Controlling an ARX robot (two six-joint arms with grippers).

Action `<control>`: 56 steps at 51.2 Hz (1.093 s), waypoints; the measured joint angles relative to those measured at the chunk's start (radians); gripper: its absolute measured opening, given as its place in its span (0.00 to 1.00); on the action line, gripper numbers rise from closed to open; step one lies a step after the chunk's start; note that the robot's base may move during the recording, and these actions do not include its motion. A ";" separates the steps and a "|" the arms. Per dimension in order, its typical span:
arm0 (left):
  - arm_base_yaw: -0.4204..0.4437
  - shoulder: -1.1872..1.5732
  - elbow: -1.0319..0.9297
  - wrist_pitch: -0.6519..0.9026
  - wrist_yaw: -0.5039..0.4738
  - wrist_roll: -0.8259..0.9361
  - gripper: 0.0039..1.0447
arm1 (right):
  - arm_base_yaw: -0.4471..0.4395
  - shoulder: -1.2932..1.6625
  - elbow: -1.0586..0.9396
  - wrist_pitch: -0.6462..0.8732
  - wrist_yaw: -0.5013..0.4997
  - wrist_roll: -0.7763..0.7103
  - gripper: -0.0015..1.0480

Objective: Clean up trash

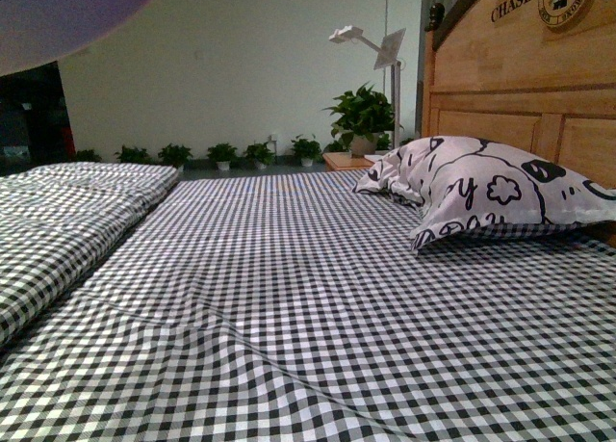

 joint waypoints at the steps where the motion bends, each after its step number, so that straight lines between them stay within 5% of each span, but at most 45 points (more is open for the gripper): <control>1: -0.003 -0.013 -0.004 -0.002 -0.002 0.000 0.26 | -0.003 -0.012 -0.005 -0.006 0.000 0.000 0.20; 32: -0.086 -0.236 -0.082 -0.099 -0.116 0.016 0.26 | -0.024 -0.217 -0.045 -0.121 0.000 0.014 0.20; 56: -0.104 -0.272 -0.116 -0.111 -0.108 0.007 0.26 | -0.022 -0.243 -0.055 -0.135 0.034 0.019 0.20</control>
